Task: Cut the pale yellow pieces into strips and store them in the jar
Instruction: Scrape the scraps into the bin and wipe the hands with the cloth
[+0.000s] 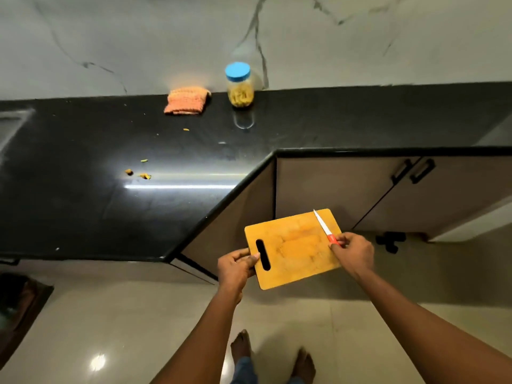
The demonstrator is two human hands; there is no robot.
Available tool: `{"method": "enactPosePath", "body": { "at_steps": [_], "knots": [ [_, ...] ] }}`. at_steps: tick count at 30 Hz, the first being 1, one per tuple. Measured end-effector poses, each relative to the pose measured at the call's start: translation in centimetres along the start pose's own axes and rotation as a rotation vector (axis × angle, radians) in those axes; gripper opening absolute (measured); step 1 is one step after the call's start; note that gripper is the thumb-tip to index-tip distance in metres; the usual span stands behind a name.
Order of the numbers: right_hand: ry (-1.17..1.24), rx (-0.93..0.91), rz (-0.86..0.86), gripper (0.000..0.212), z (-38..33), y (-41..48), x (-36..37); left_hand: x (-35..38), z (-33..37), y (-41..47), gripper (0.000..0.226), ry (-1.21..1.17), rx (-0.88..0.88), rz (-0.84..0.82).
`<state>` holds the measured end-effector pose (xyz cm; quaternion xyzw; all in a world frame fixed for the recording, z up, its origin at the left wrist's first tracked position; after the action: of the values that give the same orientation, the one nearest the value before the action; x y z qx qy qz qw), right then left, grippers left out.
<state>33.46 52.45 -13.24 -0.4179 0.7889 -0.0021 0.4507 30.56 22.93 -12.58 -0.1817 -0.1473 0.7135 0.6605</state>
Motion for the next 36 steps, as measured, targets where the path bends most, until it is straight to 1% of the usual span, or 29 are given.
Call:
{"method": "enactPosePath", "body": {
  "at_steps": [6,10,13,18,22,26,31,34,36],
  "knots": [
    [0.072,-0.059,0.062,0.016,-4.8,-3.1,-3.7,-1.5,5.8,-0.9,0.014,0.004,0.091,0.043],
    [0.046,-0.12,0.07,0.016,-8.1,-5.3,-4.7,-3.7,8.2,-1.1,0.024,0.038,0.14,0.089],
    [0.039,-0.174,0.048,0.013,-11.1,-7.2,-4.7,-6.2,9.6,-1.1,0.024,0.028,0.164,0.131],
    [0.04,-0.236,0.004,0.009,-16.2,-10.0,-2.4,-11.6,11.6,0.6,0.02,0.022,0.192,0.177],
    [0.013,-0.293,0.015,0.013,-21.3,-11.4,1.1,-16.9,14.0,2.6,0.02,-0.005,0.213,0.189],
    [0.011,-0.344,0.025,0.016,-27.4,-12.8,4.8,-22.8,16.4,4.8,0.02,-0.093,0.214,0.115],
    [-0.016,-0.384,-0.014,0.01,-34.6,-14.8,9.0,-29.6,18.7,7.2,0.024,-0.127,0.174,0.0],
    [-0.045,-0.411,-0.054,0.011,-38.1,-15.0,11.3,-32.6,19.2,8.7,0.034,-0.13,0.133,-0.065],
    [-0.101,-0.44,-0.076,0.015,-40.5,-14.6,13.0,-34.4,19.1,10.0,0.049,-0.127,0.117,-0.089]
  ]
}}
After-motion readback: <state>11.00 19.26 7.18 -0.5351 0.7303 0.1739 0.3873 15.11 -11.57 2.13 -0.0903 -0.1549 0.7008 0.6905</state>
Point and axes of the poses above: each hand's wrist, its own y-axis towards the middle knuckle, its own x-axis out of the palm, z = x × y, the point moved 4 cm from there along y, towards the middle knuckle, and after that the axes turned 11 degrees about x, right-handed, at the moved point
